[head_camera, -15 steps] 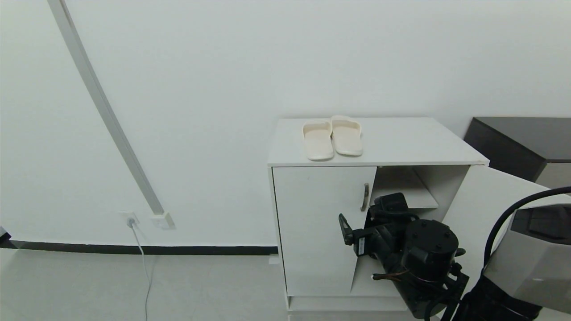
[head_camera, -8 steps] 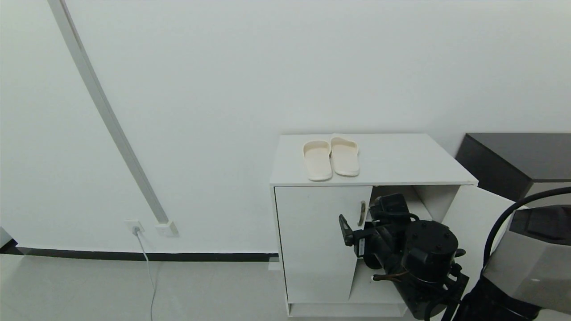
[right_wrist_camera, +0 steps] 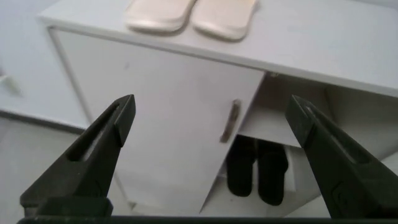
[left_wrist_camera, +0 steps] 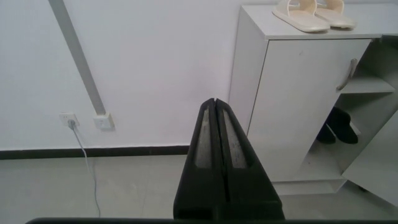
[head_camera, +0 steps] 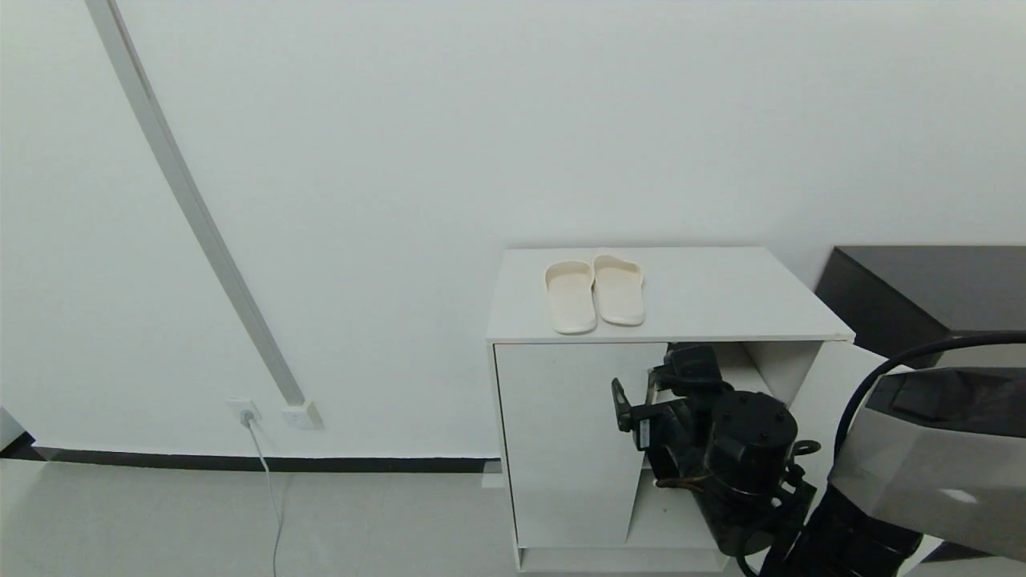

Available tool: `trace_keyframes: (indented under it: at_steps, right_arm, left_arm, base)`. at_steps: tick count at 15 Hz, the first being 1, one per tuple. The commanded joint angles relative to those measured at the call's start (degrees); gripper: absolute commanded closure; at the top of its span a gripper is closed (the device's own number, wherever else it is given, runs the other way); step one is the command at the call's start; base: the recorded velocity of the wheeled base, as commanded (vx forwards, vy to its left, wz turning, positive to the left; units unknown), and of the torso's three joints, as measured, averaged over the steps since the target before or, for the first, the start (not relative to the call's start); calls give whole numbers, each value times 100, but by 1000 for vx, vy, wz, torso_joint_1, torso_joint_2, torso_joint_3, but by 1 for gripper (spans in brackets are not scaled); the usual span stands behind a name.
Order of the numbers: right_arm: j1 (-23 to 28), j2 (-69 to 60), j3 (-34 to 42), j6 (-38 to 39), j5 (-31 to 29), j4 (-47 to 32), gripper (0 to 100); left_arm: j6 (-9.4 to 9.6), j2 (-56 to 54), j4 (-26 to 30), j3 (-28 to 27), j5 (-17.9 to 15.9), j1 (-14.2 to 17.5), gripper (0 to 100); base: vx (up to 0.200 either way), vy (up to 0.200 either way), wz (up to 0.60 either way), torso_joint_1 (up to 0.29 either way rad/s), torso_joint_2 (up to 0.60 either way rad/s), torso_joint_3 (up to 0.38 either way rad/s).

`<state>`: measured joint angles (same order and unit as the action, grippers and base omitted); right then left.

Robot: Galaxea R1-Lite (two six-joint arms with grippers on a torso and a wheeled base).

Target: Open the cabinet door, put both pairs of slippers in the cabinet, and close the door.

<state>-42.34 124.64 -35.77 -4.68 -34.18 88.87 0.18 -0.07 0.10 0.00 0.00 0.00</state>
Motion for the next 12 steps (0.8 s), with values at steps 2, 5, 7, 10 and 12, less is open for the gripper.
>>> trace_keyframes:
  at_steps: [2, 5, 7, 10, 12]
  right_arm:
    - [77, 34, -572, -24, 43, -282, 0]
    - [411, -194, -1582, -50, 105, -1522, 0]
    - [490, -581, -2409, 433, 105, -3139, 0]
    - [402, -1073, -3217, 1496, 131, -5354, 0]
    - [331, -1108, -3314, 1795, 237, -5617, 0]
  left_arm:
    - [-1, 7, -1, 0, 0, 0, 100]
    - [-1, 7, -1, 0, 0, 0, 100]
    - [-1, 7, -1, 0, -9, 0, 100]
    - [26, 7, -1, 0, -26, 0, 100]
    - [26, 7, -1, 0, -26, 0, 100]
  base:
    - [0, 0, 0, 0, 0, 0]
    - [0, 0, 0, 0, 0, 0]
    - [0, 0, 0, 0, 0, 0]
    - [0, 0, 0, 0, 0, 0]
    - [0, 0, 0, 0, 0, 0]
